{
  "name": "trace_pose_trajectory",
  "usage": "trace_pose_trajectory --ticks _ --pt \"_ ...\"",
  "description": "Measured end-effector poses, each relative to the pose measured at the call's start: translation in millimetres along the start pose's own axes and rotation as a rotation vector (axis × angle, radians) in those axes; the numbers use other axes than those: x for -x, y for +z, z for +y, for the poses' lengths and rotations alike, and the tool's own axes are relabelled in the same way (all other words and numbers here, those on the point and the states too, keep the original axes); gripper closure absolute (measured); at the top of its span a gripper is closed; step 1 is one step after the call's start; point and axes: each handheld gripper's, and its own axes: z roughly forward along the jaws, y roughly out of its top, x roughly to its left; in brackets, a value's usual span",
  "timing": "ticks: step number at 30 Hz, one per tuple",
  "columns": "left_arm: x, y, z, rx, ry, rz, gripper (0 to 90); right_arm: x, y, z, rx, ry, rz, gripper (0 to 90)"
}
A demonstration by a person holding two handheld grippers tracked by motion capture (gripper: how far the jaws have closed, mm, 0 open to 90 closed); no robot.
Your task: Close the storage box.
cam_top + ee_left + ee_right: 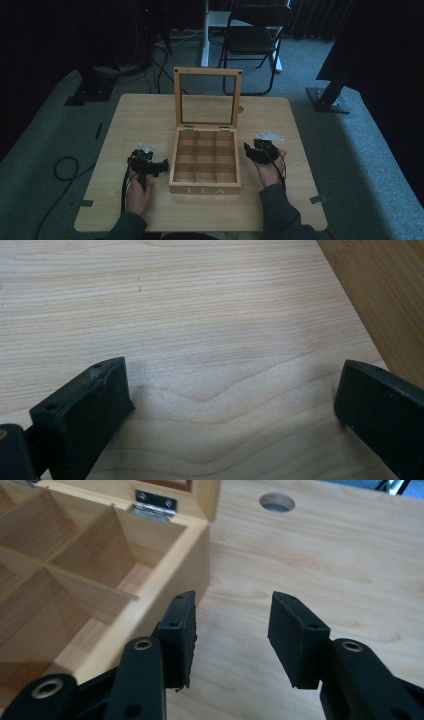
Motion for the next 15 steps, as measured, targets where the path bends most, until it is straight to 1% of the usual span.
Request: trace_pose_trajectory --ticks 1,2,3,4,6,7,9,11,12,13,14,15 --pt "-0.1 0.0 0.0 -0.001 0.001 0.0 1.6 0.0 0.0 0.0 0.0 0.0 0.0 53.0" --pt "-0.1 -0.1 0.0 -0.001 0.002 0.0 1.6 -0.3 -0.1 5.2 0.011 0.003 -0.001 52.8" --pt "-0.1 0.0 0.0 -0.001 0.001 0.0 1.5 -0.3 -0.1 5.2 0.011 0.003 -0.001 52.8" --pt "-0.1 0.0 0.0 -0.001 0.001 0.0 1.6 0.2 -0.3 11.4 0.018 0.004 -0.005 52.3" --pt "-0.2 -0.1 0.0 -0.001 0.002 0.0 1.6 0.7 -0.7 17.7 0.023 0.005 -0.005 51.3" --pt "-0.1 0.0 0.0 0.0 0.002 0.0 1.6 0.7 -0.7 17.7 0.023 0.005 -0.005 51.3" --pt "0.1 0.2 0.0 0.002 -0.002 0.0 1.6 1.5 -1.8 24.6 0.036 0.013 0.021 50.7" --pt "0.1 0.2 -0.1 0.003 -0.002 0.0 1.6 1.6 -2.8 30.1 0.043 0.004 0.032 49.8" --pt "0.1 0.2 -0.1 0.003 -0.002 0.0 1.6 2.0 -3.0 36.1 0.048 -0.009 0.041 50.3" --pt "0.0 0.2 0.0 0.002 0.0 0.0 1.6 2.0 -3.0 36.1 0.048 -0.009 0.041 50.3" --pt "-0.1 0.1 0.0 0.002 0.0 0.0 1.6 2.9 -2.9 42.0 0.048 -0.005 0.048 51.3" --pt "-0.2 0.1 0.0 0.001 0.002 0.0 1.6 2.9 -2.9 42.0 0.048 -0.005 0.048 51.3"
